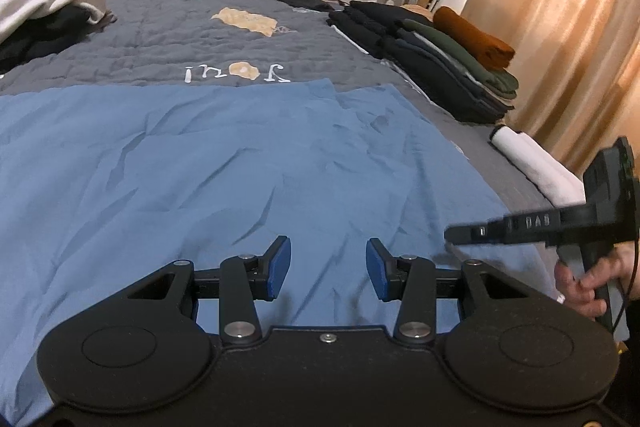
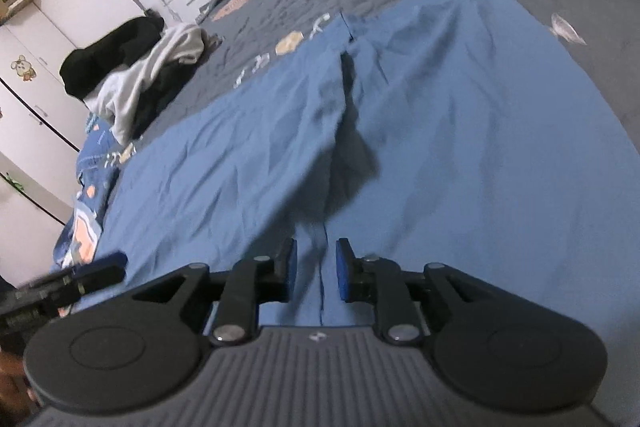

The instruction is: Fold clothes

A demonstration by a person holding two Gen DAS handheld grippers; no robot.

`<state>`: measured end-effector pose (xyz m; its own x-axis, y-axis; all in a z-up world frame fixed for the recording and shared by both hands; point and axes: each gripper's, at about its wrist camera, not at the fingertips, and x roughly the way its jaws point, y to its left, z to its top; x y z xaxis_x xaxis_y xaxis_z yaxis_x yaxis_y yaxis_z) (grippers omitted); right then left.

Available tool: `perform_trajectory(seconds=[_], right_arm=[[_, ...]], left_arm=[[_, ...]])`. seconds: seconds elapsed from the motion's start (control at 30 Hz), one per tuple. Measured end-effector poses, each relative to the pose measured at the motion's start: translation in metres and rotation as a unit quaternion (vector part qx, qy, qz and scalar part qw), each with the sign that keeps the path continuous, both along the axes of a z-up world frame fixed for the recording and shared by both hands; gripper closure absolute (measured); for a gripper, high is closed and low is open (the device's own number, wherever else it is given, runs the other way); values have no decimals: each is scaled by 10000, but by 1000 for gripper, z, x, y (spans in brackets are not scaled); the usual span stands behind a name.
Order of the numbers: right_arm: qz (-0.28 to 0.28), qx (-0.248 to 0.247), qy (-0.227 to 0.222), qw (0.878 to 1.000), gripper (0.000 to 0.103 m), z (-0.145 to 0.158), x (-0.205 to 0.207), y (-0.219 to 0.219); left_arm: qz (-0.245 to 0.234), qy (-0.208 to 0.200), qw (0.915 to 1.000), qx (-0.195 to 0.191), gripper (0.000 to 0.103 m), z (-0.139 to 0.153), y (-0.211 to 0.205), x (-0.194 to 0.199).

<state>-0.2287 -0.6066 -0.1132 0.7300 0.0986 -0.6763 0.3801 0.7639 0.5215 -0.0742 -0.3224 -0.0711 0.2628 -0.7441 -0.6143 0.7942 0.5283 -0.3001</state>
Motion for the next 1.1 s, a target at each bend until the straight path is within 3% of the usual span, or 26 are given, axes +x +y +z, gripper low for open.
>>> perform_trajectory(seconds=[0.4,0.47,0.6,0.77,0.9,1.1], right_arm=[[240,-26,550,9982,78,-24,-12,33],[245,-59,514,9984,79,-25,-14,37],[-66,49,432,9990,100,-21,-24,36],[-476,52,-55,9988,103,-3,-51,37],[-685,21,-164,9975,103,4,-65,41],[-570,-168,789,9951,103,-22,-53,41]], left_arm=[[-189,-203,9995,-131,61,13,7,-24],[-202,-220,9995,-134,61,13,7,-26],[-218,-209,9995,-108,61,12,7,-26],[-236,-220,9994,-88,61,11,8,-27],[-206,-223,9994,-134,61,13,10,-27],[-204,-227,9994,-142,61,14,12,-28]])
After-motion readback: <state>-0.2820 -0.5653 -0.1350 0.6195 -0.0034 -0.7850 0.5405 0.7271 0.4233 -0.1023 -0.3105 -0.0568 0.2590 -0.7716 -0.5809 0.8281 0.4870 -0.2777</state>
